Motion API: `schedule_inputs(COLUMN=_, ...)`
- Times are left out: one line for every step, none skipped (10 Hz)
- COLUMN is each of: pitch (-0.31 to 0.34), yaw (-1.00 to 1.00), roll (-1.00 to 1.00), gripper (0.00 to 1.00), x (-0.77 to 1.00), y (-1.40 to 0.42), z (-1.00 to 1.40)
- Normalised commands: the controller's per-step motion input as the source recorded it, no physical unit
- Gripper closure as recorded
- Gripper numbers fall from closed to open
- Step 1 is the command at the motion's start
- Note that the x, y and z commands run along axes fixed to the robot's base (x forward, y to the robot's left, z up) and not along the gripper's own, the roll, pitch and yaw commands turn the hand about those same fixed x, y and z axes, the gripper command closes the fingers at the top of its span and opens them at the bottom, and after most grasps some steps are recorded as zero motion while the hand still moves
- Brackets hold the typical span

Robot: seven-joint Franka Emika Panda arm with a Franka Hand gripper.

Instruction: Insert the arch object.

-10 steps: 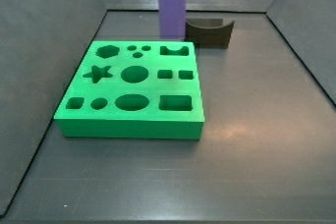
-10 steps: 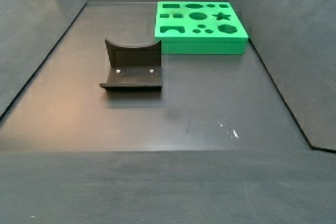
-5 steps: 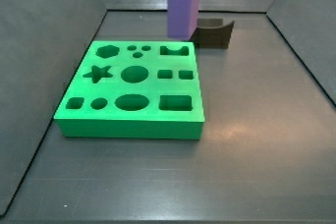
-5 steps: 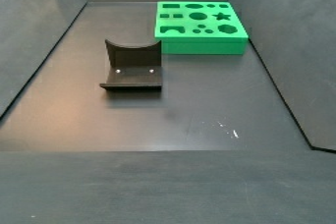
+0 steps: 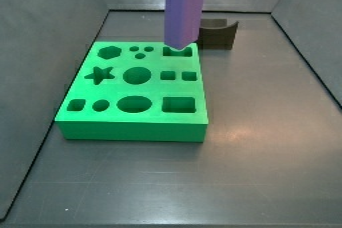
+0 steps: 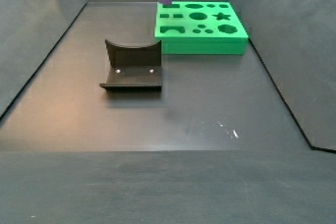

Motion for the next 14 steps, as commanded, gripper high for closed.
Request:
schedule_inputs(pitch=0.0, yaw=-0.79, roll=0.0, gripper=1.0, x=0.0, y=0.27, z=-0.29)
schedule_inputs(pitch=0.0, yaw=-0.73, roll=0.0, gripper=1.0, x=0.0, y=0.33, z=-0.26)
schedule_inputs(pitch=0.0, yaw=-0.7, roll=0.0, gripper=1.0, x=0.0, y=0.36, z=-0.25)
schedule_inputs(pitch=0.0, yaw=-0.69, roll=0.0, gripper=1.0, x=0.0, y=0.37, z=-0.25)
schedule_inputs(pitch=0.0, yaw=-0.72, roll=0.0, gripper=1.0, x=0.0, y=0.33, z=-0.23)
schedule_inputs(pitch=0.0, yaw=-0.99, roll=0.0, gripper=1.0, x=0.11, y=0.07, z=-0.17)
schedule_inputs(pitch=0.0, yaw=-1.0, roll=0.0, gripper=1.0, x=0.0, y=0.0, z=-0.14)
schedule_inputs(pitch=0.0, yaw=-1.0, roll=0.0, gripper=1.0, x=0.0, y=0.0, z=-0.13)
schedule_inputs(pitch=0.0, yaw=-1.0, roll=0.0, gripper=1.0, x=0.0, y=0.0, z=-0.13)
schedule_inputs(pitch=0.0, yaw=-1.0, roll=0.0, gripper=1.0, x=0.0, y=0.0, z=-0.13)
schedule_inputs(pitch=0.0, yaw=-1.0, roll=0.0, gripper=1.0, x=0.0, y=0.0, z=-0.13)
schedule_inputs(pitch=0.0, yaw=-1.0, roll=0.0, gripper=1.0, x=0.0, y=0.0, z=-0.13)
schedule_inputs(pitch=0.0, yaw=-1.0, roll=0.0, gripper=1.0, x=0.0, y=0.0, z=-0.13)
schedule_inputs(pitch=0.0, yaw=-1.0, roll=0.0, gripper=1.0, x=0.05, y=0.01, z=-0.11)
